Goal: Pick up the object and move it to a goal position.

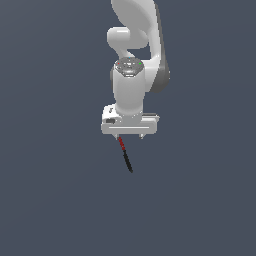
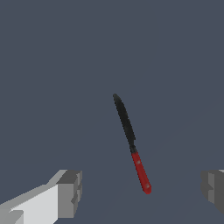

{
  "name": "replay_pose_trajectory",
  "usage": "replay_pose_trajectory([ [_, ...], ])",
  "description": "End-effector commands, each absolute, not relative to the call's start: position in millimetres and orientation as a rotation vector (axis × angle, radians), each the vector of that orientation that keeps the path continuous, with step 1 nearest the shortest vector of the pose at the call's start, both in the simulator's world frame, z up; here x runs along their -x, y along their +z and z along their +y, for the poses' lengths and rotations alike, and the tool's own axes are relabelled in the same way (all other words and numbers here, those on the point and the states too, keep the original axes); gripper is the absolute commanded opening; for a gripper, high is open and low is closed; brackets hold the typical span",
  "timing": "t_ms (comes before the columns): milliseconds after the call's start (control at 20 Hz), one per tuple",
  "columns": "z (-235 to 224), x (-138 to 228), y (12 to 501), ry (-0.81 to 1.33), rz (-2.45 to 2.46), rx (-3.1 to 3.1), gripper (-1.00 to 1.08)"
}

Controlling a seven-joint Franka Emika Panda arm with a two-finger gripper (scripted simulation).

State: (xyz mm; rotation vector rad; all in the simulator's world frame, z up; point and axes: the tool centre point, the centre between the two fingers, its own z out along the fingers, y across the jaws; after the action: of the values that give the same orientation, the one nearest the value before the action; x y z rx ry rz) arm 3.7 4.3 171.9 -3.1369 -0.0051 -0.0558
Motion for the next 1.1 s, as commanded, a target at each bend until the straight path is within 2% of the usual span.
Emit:
replay_pose_trajectory([
  [0,4,-4,172,-0.056,-0.005,3.137,1.00],
  [700,2,5,171,-0.003,-0.037,3.158,1.00],
  [1050,-1,4,151,-0.001,-0.121,3.154,1.00],
])
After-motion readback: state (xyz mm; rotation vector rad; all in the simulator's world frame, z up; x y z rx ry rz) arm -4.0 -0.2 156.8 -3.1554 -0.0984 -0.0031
